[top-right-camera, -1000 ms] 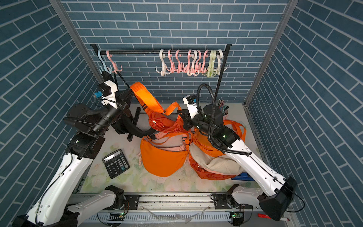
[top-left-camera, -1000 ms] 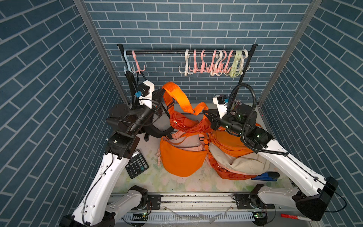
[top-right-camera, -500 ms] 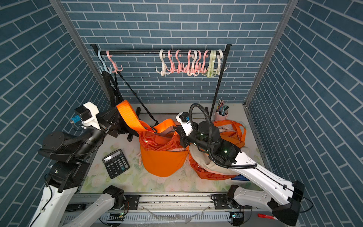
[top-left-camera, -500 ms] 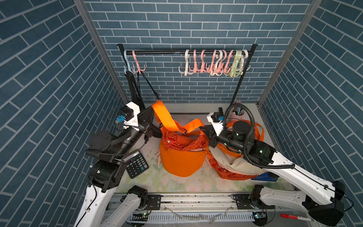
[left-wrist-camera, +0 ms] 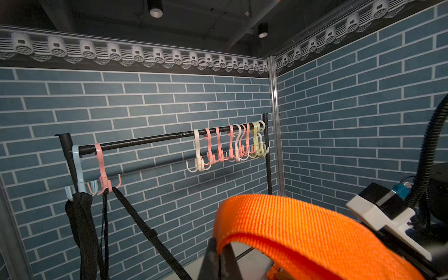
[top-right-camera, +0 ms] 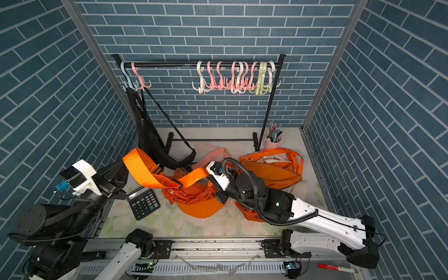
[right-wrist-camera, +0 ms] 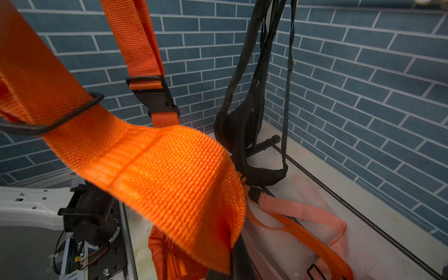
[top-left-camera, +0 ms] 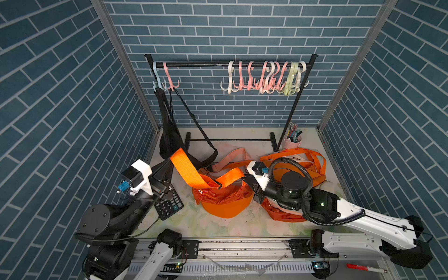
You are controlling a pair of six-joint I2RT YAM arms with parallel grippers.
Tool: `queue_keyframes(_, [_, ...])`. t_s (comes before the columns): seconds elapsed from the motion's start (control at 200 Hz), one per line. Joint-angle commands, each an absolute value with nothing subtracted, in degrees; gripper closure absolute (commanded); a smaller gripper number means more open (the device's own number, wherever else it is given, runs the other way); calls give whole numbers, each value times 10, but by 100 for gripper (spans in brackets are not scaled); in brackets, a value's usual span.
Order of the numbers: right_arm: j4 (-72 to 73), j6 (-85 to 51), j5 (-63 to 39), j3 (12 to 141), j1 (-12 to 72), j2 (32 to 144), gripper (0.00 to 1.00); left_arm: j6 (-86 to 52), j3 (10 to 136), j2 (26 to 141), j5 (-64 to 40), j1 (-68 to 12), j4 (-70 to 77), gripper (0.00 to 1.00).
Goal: Take the bag off the hook
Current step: Place the bag inside the bag.
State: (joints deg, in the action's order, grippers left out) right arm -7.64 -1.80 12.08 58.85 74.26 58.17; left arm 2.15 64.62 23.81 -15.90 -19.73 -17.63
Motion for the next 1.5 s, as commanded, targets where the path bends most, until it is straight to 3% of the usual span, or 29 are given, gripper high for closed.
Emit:
queue_keyframes(0.0, [-43,2,177,573,770,573,100,14,632,201,-140,-201,-213,100])
queue_keyframes(0.435, [69,-60,265,428,819,543,100,-40,568,84,-102,-202,-277,100])
queue_keyframes(0.65, [79,-126,306,390,763,535,100,-75,502,163,-74,-201,-236,100])
queue_keyframes(0.96, [41,-208,240,385,649,555,100,-102,457,290,-57,-202,-109,100])
queue_keyframes(1.27, [30,-252,187,391,570,603,100,-83,504,458,-45,-204,-40,100])
queue_keyframes(1.495, [59,-259,137,401,511,654,100,-60,549,554,18,-235,-13,100])
